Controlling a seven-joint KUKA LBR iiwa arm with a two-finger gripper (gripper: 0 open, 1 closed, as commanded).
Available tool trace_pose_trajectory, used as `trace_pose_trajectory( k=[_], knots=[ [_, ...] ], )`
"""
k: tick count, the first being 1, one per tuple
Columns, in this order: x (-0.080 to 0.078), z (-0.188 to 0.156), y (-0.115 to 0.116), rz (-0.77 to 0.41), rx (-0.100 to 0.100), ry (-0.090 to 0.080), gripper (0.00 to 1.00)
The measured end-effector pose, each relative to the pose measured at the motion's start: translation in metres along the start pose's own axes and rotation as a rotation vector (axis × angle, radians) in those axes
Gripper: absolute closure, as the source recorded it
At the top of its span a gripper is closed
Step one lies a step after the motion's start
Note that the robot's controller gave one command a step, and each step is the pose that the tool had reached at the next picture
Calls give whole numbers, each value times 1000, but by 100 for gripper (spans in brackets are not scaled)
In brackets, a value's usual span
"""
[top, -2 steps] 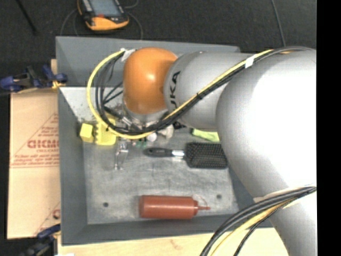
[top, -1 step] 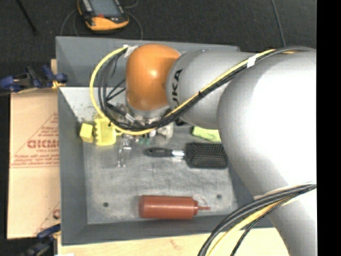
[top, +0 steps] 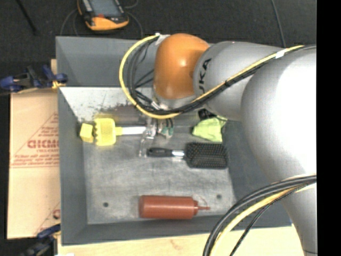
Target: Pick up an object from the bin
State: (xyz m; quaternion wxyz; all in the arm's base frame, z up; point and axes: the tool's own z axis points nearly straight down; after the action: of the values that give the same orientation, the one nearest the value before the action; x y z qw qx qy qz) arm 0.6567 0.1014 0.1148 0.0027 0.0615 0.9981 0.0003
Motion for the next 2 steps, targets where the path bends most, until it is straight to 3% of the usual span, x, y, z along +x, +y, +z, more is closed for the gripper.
trace_pose_trajectory(
  k=[1, 2],
  knots=[
    [9, 45, 34, -161, 0, 0, 0],
    [6, 41, 12, 149, -3, 1, 100]
  ],
)
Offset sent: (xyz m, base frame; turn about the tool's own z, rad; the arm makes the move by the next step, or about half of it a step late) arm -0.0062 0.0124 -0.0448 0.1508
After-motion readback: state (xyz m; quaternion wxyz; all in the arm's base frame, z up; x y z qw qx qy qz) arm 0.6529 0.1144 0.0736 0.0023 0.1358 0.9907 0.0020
